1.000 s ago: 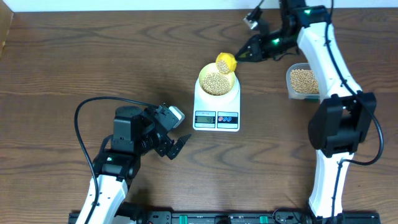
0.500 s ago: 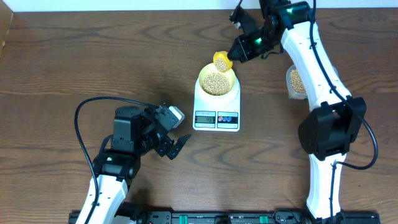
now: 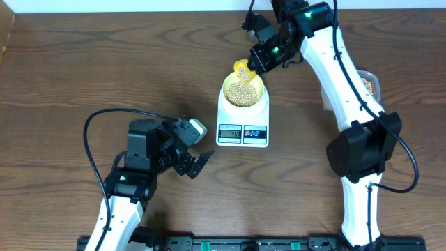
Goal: Scoop item into bowl and weigh 50g on scale
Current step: 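Tip the scoop over the yellow bowl to pour soybeans in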
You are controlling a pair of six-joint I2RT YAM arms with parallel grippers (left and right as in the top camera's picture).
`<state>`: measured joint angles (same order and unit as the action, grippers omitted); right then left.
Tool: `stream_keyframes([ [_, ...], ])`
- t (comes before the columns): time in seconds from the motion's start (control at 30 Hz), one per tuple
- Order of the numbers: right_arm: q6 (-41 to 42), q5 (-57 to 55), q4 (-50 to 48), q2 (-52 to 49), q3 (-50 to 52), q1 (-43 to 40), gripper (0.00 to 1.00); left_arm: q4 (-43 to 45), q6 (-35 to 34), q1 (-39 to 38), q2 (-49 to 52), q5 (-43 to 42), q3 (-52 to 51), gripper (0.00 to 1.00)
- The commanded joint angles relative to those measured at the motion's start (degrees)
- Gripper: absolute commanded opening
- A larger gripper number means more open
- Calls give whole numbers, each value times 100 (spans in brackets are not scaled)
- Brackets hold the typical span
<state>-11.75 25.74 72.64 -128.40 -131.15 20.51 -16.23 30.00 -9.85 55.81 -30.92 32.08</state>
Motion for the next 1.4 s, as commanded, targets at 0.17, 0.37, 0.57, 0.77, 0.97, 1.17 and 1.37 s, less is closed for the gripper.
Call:
stream_keyframes([
  [0.17,-223,-184,-2,339,-129,122,1,4,-11,24,-46,52,55,99],
  [0.37,-225,-184,4,343,-129,122,1,4,-11,24,-46,52,55,99],
  [0.57,-271,-188,0,343,-127,122,1,4,-11,24,-46,52,55,100],
  [0.77,-459,-201,4,343,-127,129,1,4,-11,24,-46,52,55,100],
  [0.97,-466,-444,22,343,-127,168,1,4,-11,24,-46,52,55,99],
  [1.17,-684,-444,39,343,-127,184,1,4,-11,24,-46,52,55,99],
  [1.37,-765,-444,59,345,-127,225,1,2,-11,24,-46,52,55,99],
])
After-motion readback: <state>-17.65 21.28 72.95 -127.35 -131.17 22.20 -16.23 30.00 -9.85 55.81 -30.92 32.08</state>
